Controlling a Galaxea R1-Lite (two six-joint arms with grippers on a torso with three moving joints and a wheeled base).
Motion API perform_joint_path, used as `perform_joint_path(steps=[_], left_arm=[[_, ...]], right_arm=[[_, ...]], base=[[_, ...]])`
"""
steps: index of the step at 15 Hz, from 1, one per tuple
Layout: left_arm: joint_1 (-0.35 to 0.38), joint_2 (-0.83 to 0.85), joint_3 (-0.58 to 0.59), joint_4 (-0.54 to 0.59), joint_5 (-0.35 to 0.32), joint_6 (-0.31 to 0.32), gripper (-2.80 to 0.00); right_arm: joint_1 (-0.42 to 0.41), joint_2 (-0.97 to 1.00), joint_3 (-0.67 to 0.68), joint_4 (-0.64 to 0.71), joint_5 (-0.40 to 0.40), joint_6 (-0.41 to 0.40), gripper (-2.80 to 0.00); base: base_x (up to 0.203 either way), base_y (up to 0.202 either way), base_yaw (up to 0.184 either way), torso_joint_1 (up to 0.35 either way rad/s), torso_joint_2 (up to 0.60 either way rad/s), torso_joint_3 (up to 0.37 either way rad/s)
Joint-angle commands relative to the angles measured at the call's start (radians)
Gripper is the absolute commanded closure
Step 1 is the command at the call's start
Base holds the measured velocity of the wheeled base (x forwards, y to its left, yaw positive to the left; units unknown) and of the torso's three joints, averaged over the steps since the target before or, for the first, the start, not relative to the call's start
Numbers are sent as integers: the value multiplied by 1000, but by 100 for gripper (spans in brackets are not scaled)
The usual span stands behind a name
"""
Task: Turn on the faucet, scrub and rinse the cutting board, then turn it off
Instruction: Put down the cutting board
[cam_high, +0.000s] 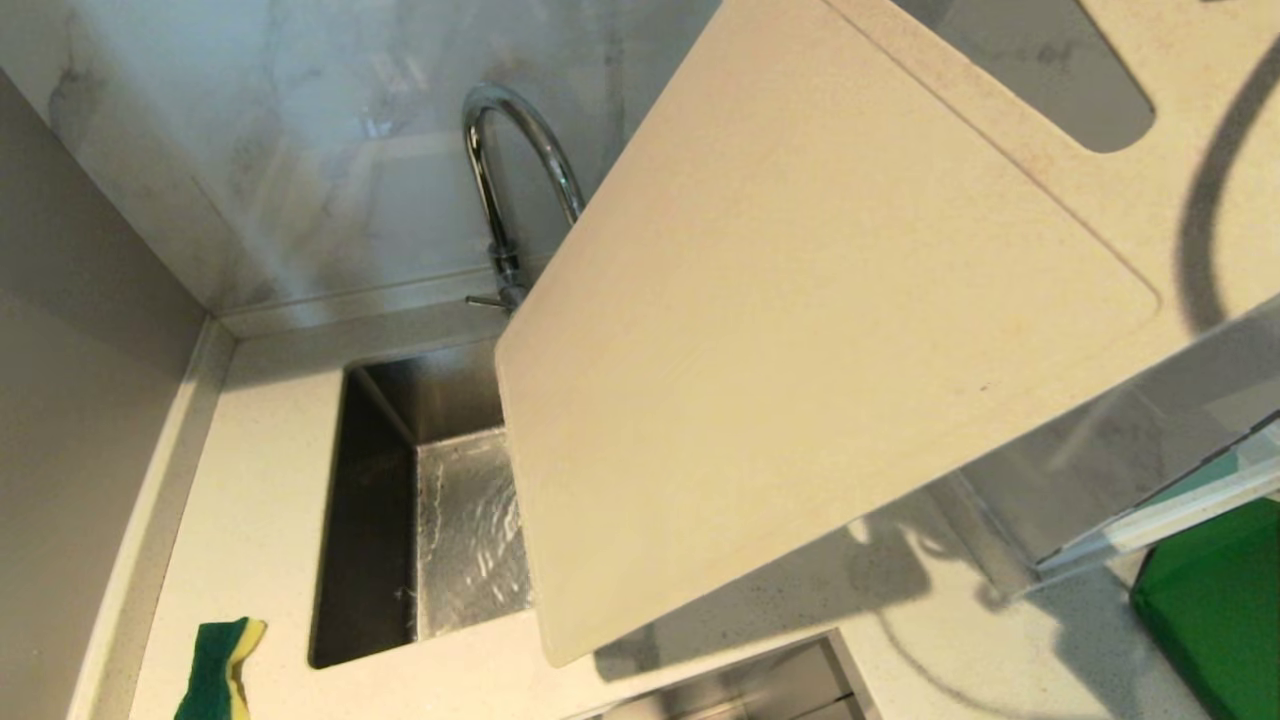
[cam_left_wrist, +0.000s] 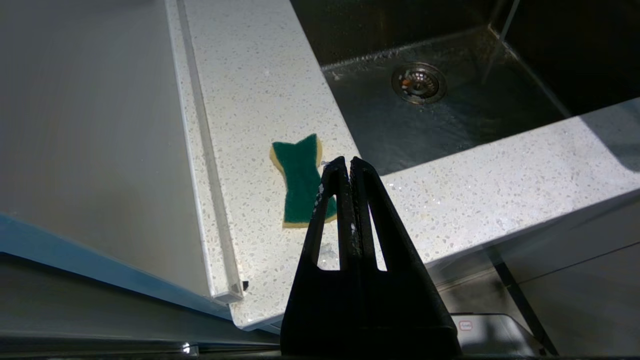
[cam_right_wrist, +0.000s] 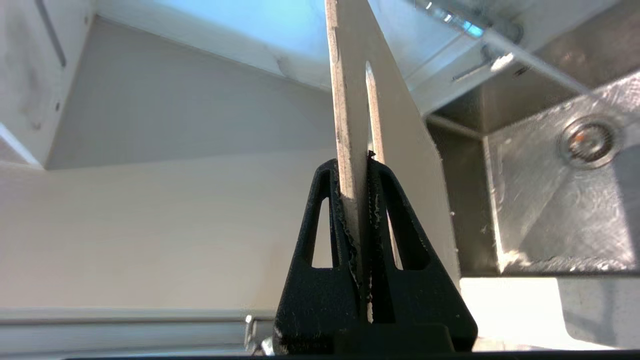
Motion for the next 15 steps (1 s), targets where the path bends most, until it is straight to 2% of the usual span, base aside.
perform_joint_path(steps=[1,5,9,13,15], left_arm=[[0,1,2,0,0,0,0],[0,1,2,0,0,0,0],[0,1,2,0,0,0,0],[0,1,2,0,0,0,0],[0,1,2,0,0,0,0]], right_arm=[[-4,-30,7,6,-47,2,0],[-15,-72,10,86,-126,3,0],[-15,-160,88,99,-184,8,0],[-15,-199,148,102,-316,8,0],[-15,-224,183,120,-349,12,0]], base=[[0,0,0,0,0,0],[0,0,0,0,0,0],[0,0,0,0,0,0],[0,0,0,0,0,0],[0,0,0,0,0,0]])
